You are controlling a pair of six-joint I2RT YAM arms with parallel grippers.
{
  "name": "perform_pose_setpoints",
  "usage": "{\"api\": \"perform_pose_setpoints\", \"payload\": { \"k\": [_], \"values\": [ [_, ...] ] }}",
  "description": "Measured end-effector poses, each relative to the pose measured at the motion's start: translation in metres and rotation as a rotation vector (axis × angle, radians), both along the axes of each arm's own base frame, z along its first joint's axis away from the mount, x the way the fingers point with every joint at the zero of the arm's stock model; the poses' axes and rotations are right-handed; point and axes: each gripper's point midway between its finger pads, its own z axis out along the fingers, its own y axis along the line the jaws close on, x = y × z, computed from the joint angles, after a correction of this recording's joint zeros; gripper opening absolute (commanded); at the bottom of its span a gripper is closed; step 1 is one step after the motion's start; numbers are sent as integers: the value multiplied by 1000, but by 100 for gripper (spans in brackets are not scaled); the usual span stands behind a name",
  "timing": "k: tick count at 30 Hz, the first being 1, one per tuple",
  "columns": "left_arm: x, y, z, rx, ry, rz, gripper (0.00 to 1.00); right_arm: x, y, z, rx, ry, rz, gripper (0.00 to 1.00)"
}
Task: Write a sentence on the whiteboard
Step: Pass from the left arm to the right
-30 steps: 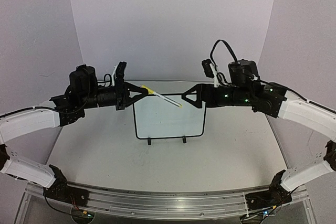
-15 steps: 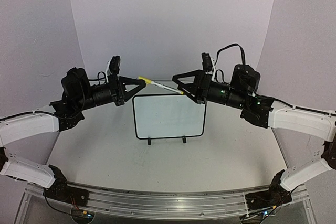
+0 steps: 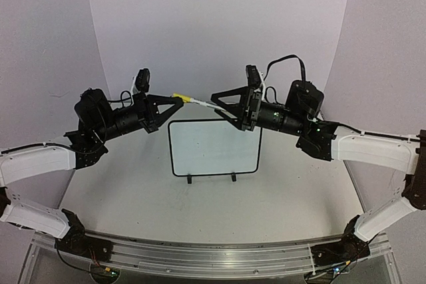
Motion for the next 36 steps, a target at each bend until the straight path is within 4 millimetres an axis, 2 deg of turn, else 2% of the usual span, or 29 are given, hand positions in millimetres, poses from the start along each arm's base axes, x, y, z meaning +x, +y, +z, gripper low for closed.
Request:
{"api": "perform_pose_setpoints", "payload": {
  "k": [15,21,26,32,36],
  "values": [
    [5,-4,-8,9,26,-2,0,-1,18,10,22,-17,37,76],
    [7,-6,-13,17,38,-3,0,-1,23,9,21,-14,46,70],
    [7,-6,-13,17,39,-4,0,-2,25,8,19,-13,50,57],
    [6,-6,-11,10,32,-6,0,1,28,4,13,-4,49,35],
    [5,-6,-8,2,22,-11,0,2,28,3,10,-1,45,27]
  ]
}}
